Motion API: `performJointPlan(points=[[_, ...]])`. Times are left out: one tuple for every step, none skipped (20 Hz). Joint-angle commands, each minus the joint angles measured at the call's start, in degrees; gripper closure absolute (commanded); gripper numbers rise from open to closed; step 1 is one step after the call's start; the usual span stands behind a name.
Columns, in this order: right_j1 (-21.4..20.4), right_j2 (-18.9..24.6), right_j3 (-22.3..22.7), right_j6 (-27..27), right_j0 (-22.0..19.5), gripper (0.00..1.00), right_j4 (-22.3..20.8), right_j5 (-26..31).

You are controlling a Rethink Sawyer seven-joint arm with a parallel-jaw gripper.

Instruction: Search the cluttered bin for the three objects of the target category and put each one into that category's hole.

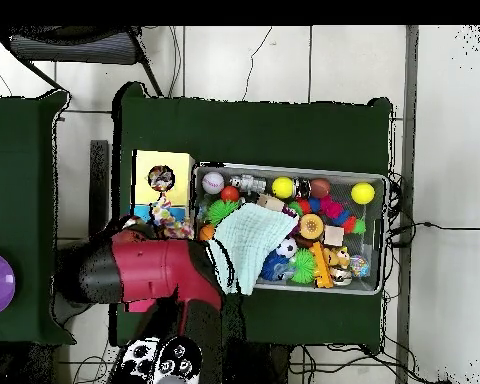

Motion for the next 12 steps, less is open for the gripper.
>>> performJointPlan(points=[[3.03,-4.44,-7.82,13.34,0.54,1.00,2.30,9.31],[3.74,-4.55,-8.66,13.17,0.49,1.00,2.17,8.57],[4.43,-4.52,-9.46,12.90,0.12,1.00,2.18,7.76],[4.99,-4.89,-10.50,12.75,0.08,1.00,1.87,6.92],[5.37,-4.92,-11.27,12.36,-0.34,1.00,1.76,6.48],[5.71,-4.99,-12.06,12.05,-0.53,1.00,1.67,6.10],[6.05,-5.06,-12.86,11.74,-0.72,1.00,1.58,5.73],[6.36,-5.02,-13.30,11.42,-0.92,1.00,1.60,5.20],[7.12,-4.86,-14.26,11.13,-1.03,1.00,1.65,4.95],[7.56,-4.56,-14.54,10.79,-1.29,1.00,1.78,4.59],[8.36,-4.46,-15.30,10.71,-1.19,1.00,1.80,4.57],[8.69,-4.18,-15.44,10.42,-1.30,1.00,1.91,4.69]])
